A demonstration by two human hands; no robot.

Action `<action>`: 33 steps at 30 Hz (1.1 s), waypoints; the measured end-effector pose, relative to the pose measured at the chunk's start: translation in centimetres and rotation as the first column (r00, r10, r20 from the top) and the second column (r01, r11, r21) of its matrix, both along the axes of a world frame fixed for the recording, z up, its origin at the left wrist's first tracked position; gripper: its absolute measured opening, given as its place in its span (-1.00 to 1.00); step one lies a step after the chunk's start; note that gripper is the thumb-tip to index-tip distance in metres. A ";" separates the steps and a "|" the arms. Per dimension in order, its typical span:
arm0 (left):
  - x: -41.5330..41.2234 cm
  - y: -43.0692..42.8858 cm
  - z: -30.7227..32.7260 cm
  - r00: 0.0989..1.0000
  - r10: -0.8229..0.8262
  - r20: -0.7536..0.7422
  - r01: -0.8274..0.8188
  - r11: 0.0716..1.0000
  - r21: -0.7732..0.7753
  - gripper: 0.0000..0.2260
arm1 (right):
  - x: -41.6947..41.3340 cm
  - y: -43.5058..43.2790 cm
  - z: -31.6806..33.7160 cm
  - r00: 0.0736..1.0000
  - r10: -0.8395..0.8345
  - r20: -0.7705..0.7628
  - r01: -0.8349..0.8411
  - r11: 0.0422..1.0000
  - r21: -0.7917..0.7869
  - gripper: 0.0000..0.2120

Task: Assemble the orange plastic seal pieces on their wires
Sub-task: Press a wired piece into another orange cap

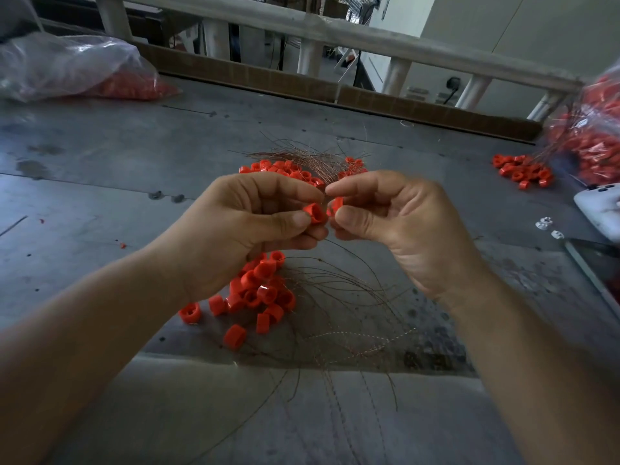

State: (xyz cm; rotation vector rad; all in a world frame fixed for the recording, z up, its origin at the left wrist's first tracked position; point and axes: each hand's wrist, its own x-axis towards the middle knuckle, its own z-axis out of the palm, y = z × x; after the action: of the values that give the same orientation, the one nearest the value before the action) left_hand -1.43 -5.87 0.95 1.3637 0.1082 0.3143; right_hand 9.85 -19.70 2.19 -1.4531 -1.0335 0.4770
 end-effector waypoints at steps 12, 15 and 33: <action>0.1 0.0 0.0 0.998 0.066 -0.023 -0.064 0.995 0.080 -0.83 | -0.9 0.5 -0.4 0.993 -0.038 0.113 0.036 0.999 0.020 -0.75; 0.1 -0.2 0.1 0.995 0.094 -0.023 -0.091 0.990 0.107 -0.85 | -1.1 0.6 -0.5 0.988 -0.043 0.149 0.041 0.999 0.014 -0.76; 0.2 -0.4 -0.3 0.994 0.110 0.003 -0.108 0.970 0.219 -0.79 | -1.4 0.5 -0.9 0.943 -0.144 0.299 0.151 0.988 -0.002 -0.80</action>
State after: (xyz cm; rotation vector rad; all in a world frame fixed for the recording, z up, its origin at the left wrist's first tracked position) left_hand -1.28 -6.30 0.60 1.5813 0.1609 0.4220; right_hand 8.44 -19.16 1.31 -1.6449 -1.1469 0.1636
